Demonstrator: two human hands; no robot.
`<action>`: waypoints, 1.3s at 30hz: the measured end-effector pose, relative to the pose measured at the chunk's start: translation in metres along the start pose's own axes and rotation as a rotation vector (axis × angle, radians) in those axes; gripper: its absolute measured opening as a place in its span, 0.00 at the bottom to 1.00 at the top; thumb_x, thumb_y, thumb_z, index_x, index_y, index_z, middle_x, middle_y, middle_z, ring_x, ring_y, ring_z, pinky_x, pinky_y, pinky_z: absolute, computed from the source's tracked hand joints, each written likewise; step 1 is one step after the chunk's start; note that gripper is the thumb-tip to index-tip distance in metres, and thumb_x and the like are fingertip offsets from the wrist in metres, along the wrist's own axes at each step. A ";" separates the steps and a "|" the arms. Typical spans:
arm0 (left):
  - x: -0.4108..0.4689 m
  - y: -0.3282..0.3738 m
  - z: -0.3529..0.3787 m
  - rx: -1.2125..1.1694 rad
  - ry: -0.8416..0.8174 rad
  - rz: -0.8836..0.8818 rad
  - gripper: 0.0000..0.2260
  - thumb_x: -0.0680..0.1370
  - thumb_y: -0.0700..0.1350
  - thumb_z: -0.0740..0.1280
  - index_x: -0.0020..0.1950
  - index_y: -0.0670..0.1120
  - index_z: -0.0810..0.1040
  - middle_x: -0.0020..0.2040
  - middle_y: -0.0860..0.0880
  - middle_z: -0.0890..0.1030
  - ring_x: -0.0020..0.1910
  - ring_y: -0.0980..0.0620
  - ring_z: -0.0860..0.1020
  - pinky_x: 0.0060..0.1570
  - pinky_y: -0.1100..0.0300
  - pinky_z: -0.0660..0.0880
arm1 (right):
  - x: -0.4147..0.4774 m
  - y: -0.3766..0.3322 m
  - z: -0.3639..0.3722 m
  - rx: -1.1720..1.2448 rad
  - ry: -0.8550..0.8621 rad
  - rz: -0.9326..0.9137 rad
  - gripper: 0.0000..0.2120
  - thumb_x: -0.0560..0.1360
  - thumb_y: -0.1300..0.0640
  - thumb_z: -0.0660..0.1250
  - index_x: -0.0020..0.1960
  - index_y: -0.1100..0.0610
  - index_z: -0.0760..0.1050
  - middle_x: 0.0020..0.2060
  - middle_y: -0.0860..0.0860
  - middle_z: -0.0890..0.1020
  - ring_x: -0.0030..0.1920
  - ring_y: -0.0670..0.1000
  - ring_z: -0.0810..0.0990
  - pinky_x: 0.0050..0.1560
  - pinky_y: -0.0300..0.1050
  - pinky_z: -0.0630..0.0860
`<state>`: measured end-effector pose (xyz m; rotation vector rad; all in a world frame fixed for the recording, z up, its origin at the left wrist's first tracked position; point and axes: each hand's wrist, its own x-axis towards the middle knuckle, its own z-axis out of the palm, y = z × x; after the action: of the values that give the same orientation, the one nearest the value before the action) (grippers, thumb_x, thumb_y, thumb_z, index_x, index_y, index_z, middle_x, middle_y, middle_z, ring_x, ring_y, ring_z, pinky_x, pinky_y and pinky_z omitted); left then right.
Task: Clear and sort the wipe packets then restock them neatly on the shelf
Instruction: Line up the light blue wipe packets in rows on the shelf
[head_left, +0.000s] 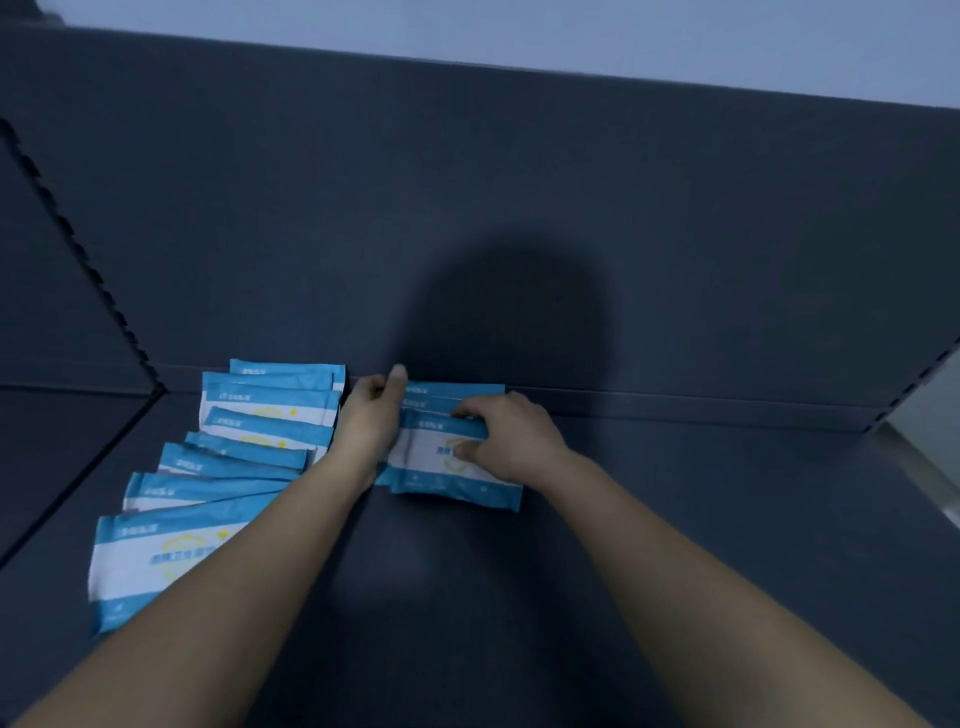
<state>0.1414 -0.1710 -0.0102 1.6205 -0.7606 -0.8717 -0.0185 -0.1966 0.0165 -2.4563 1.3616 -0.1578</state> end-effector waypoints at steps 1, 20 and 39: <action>-0.004 -0.001 -0.002 -0.003 -0.049 0.010 0.18 0.78 0.50 0.67 0.65 0.45 0.71 0.57 0.46 0.79 0.55 0.48 0.78 0.57 0.52 0.76 | 0.001 0.000 0.003 -0.012 0.018 -0.002 0.23 0.75 0.46 0.67 0.69 0.47 0.70 0.64 0.49 0.74 0.65 0.53 0.69 0.63 0.49 0.66; -0.043 -0.018 -0.015 0.224 -0.356 0.040 0.39 0.74 0.27 0.66 0.70 0.60 0.53 0.47 0.57 0.77 0.51 0.53 0.79 0.57 0.54 0.76 | -0.020 0.003 0.024 0.191 0.044 0.150 0.43 0.65 0.39 0.75 0.72 0.53 0.59 0.64 0.53 0.67 0.61 0.54 0.74 0.56 0.48 0.74; -0.149 -0.003 -0.175 1.333 0.318 0.323 0.19 0.76 0.48 0.64 0.66 0.45 0.72 0.63 0.46 0.74 0.64 0.44 0.70 0.59 0.51 0.69 | -0.043 -0.128 0.060 -0.094 0.347 -0.496 0.23 0.74 0.47 0.68 0.66 0.55 0.71 0.61 0.52 0.75 0.65 0.56 0.69 0.62 0.51 0.63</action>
<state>0.2124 0.0428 0.0341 2.5461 -1.4538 0.2868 0.0760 -0.0839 0.0056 -2.9017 0.8530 -0.6748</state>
